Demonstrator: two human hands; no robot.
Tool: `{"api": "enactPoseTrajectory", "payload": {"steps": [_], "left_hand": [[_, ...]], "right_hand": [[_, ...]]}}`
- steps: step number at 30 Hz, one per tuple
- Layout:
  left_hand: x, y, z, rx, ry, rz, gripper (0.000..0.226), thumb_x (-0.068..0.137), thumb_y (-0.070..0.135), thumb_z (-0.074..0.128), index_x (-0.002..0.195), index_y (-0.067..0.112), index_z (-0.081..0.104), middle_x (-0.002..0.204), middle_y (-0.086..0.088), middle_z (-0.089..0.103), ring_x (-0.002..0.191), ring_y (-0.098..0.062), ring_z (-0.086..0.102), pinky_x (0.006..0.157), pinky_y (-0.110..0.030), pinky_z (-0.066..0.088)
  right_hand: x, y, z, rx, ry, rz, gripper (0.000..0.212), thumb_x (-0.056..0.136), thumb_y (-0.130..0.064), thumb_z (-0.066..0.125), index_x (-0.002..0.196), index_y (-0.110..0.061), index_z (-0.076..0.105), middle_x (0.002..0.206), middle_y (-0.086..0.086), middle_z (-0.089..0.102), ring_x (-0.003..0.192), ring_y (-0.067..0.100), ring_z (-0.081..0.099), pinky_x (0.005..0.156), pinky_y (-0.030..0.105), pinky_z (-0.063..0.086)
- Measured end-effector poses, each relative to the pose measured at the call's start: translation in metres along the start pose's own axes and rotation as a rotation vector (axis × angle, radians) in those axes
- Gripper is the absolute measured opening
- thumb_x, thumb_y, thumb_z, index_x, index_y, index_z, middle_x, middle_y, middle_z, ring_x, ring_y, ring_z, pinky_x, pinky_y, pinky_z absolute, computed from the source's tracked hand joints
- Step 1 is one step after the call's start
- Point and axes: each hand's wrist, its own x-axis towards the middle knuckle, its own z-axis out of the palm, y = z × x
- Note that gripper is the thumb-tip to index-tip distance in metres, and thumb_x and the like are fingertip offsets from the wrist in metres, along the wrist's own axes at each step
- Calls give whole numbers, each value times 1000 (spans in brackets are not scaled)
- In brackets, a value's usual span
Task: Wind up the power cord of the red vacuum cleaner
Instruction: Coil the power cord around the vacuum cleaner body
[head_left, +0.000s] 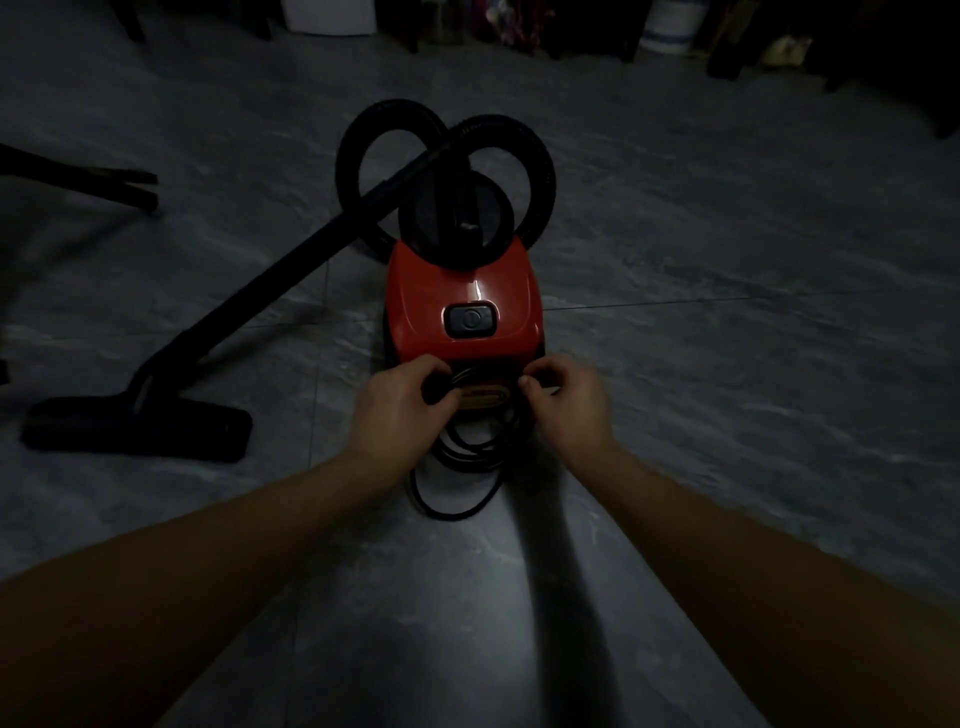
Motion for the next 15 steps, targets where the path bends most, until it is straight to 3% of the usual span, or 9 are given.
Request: {"api": "enactPoseTrajectory", "payload": {"steps": [2, 7, 15], "left_hand": [[2, -2, -1, -11, 6, -22, 17, 83, 29, 73, 99, 27, 69, 83, 13, 70, 74, -1, 64, 68, -18, 52], [6, -4, -2, -7, 9, -22, 13, 82, 34, 71, 94, 33, 67, 77, 19, 66, 72, 2, 64, 68, -23, 53], [3, -11, 0, 118, -8, 181, 28, 87, 43, 66, 113, 34, 64, 96, 11, 73, 82, -7, 68, 69, -32, 57]], "right_hand": [[0, -2, 0, -17, -8, -11, 11, 90, -21, 68, 91, -31, 65, 83, -16, 64, 81, 6, 65, 77, 39, 60], [-4, -3, 1, -109, 11, -72, 7, 92, -23, 64, 97, -27, 67, 83, -13, 63, 73, 7, 64, 74, 39, 59], [-4, -5, 6, -72, 5, -43, 18, 94, -19, 61, 107, -28, 69, 86, -17, 61, 74, 7, 65, 76, 38, 60]]}}
